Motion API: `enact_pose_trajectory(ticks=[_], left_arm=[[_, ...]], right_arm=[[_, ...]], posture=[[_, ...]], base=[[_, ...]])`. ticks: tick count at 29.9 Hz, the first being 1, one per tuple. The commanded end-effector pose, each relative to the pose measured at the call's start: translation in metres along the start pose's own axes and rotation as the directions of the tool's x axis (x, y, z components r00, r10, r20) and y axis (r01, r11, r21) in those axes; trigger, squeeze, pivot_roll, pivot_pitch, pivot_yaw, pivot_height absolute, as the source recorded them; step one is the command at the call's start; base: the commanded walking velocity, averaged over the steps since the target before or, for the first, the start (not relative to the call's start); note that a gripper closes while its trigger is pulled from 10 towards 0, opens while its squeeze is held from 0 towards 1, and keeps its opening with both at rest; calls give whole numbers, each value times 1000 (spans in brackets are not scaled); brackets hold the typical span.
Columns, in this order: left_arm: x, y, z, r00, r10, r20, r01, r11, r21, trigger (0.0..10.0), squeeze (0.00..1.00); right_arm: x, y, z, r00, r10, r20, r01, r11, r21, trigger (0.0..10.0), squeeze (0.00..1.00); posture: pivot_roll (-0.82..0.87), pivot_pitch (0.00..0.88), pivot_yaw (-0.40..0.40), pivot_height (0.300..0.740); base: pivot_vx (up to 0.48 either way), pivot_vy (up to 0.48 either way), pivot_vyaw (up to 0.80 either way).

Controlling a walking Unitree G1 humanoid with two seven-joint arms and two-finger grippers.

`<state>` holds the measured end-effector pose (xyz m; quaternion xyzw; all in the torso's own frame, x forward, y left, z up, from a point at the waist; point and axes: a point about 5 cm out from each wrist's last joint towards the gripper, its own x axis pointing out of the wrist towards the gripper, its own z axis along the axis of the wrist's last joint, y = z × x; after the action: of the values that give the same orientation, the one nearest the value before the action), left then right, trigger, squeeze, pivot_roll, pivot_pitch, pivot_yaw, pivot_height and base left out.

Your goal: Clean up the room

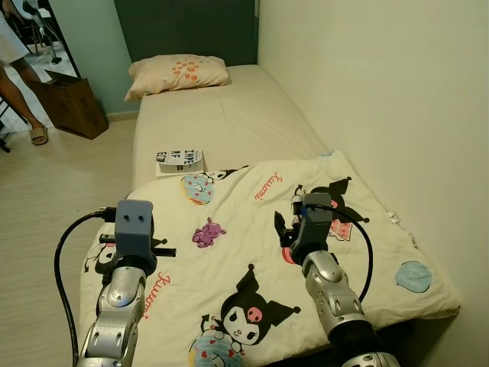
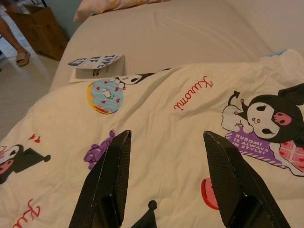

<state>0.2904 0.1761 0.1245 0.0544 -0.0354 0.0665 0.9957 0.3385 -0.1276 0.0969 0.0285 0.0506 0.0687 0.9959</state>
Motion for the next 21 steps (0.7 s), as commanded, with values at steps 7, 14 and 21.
enact_pose_trajectory(ticks=[7, 14, 21], left_arm=[[-8, -1, -9, 999, -30, -28, 31, 999, 34, 10000, 0], [-9, -1, -7, 999, -38, -20, 38, 999, 28, 10000, 0], [-11, -3, -5, 999, -49, -6, 50, 998, 26, 10000, 0]], right_arm=[[-6, 8, -14, 997, 50, -54, -51, 999, -19, 10000, 0], [-4, 10, -13, 997, 55, -52, -55, 998, -7, 10000, 0], [-5, 13, -13, 996, 73, -53, -74, 997, -4, 10000, 0]], posture=[[-37, 94, 19, 740], [-34, 94, 18, 740], [-27, 94, 6, 740]], base=[[0, 0, 0], [0, 0, 0], [0, 343, 0]])
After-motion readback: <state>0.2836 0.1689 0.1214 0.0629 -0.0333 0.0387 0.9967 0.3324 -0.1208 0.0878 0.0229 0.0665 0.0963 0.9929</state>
